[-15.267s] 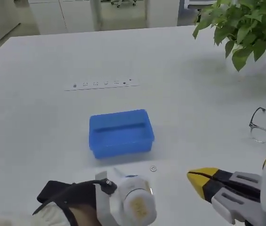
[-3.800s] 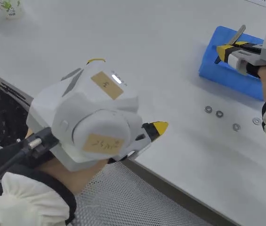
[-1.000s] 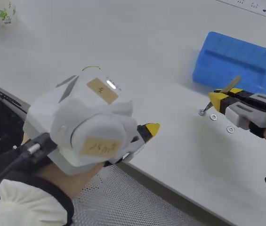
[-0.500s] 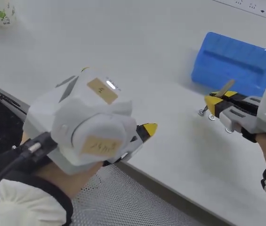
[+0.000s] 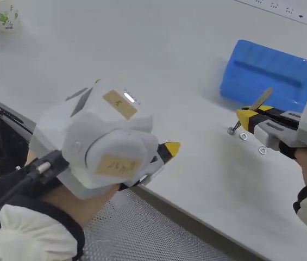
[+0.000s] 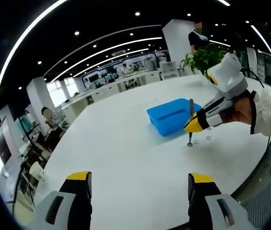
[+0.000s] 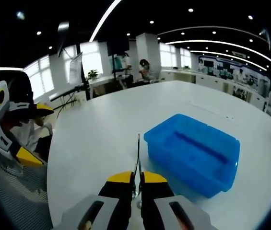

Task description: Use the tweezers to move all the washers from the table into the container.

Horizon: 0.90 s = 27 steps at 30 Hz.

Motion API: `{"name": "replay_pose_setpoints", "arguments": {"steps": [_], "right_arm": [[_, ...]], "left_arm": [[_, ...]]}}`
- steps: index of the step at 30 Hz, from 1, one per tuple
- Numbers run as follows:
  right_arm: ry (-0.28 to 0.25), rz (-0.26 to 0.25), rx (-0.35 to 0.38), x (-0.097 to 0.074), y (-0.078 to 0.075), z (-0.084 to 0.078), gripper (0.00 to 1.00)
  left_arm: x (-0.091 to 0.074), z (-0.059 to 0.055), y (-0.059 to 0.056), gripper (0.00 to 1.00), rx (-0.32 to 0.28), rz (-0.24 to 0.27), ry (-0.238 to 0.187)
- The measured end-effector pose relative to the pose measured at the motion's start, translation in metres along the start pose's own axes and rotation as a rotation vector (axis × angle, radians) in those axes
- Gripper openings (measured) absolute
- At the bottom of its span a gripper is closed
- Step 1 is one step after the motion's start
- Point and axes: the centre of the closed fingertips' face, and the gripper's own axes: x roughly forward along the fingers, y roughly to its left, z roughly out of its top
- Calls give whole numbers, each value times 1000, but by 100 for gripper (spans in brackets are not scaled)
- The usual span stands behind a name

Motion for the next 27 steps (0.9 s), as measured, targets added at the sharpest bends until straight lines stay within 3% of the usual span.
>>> {"name": "replay_pose_setpoints", "arguments": {"steps": [4,15,19,24,27], "right_arm": [[9,1,-19,-3,2,2,1],[-26,-17,2,-24,3,23,1],[-35,-19,5,-32,5,32,1],[-56,-32,8,-41,7,44,1],[-71,-40,7,-45,7,50,1]], "left_arm": [[0,1,0,84,-1,1,-4],[0,0,-3,86,12,-14,0],[-3,8,-4,89,-4,-23,-45],[-3,10,-5,90,-8,-27,-57],[-2,7,-8,90,2,-39,-42]]}}
